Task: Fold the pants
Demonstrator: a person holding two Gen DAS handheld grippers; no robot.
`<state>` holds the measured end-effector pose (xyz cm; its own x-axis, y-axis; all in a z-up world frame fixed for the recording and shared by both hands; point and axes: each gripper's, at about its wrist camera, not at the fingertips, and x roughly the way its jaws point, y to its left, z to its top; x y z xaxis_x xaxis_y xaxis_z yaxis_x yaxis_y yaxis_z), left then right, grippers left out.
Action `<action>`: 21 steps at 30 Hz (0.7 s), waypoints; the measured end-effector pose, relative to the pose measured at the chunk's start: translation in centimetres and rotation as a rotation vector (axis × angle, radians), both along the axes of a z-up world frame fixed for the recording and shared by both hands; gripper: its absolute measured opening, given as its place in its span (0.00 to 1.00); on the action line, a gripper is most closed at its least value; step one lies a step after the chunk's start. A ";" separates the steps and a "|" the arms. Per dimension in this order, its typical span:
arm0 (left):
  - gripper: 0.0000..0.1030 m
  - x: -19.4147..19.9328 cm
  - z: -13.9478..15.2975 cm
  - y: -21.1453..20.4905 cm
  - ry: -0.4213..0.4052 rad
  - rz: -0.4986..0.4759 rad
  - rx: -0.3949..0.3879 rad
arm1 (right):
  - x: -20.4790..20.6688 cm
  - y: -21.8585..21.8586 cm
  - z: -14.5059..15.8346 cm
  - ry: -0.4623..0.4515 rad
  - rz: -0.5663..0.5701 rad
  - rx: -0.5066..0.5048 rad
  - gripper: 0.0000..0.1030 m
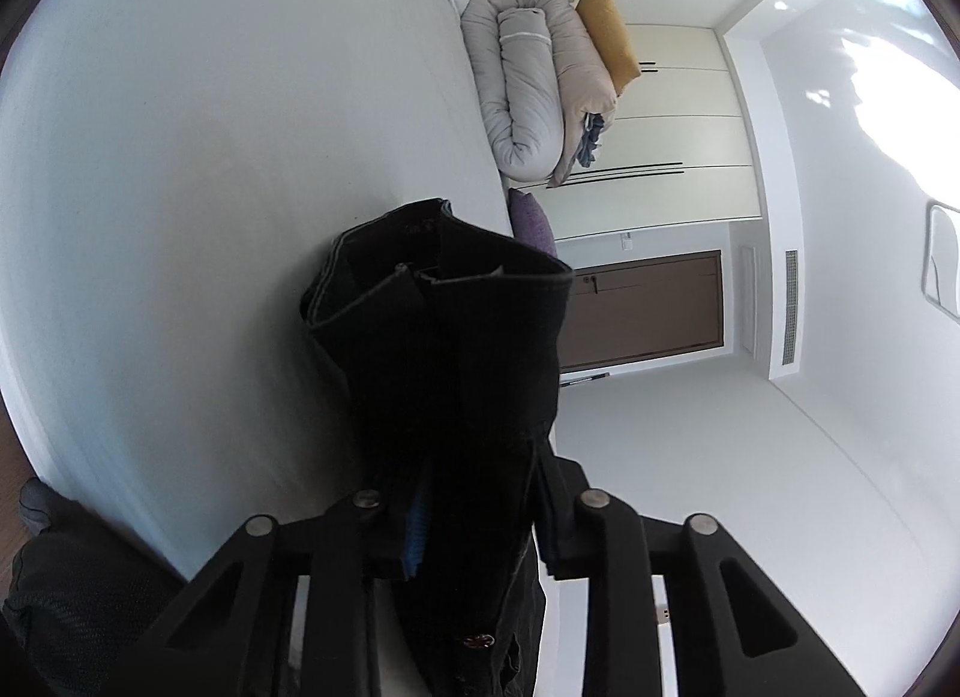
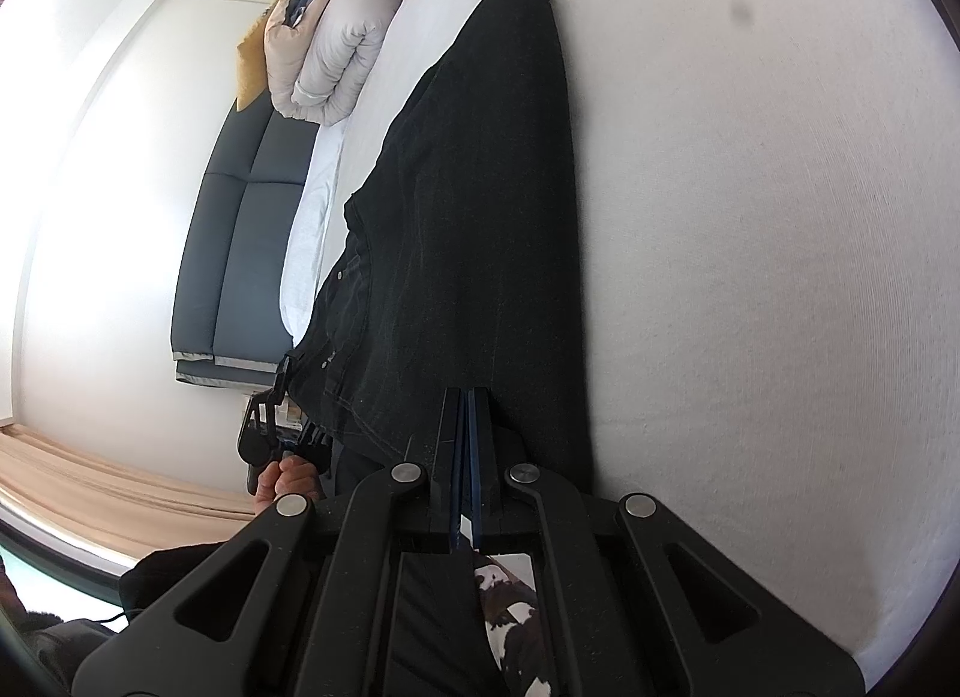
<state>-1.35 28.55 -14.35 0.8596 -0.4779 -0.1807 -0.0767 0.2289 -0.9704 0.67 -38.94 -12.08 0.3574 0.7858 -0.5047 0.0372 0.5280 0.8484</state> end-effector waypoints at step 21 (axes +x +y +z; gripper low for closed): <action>0.11 0.5 1.1 -0.2 0.020 0.020 0.125 | 2.1 3.8 9.1 -0.190 0.055 -0.133 0.69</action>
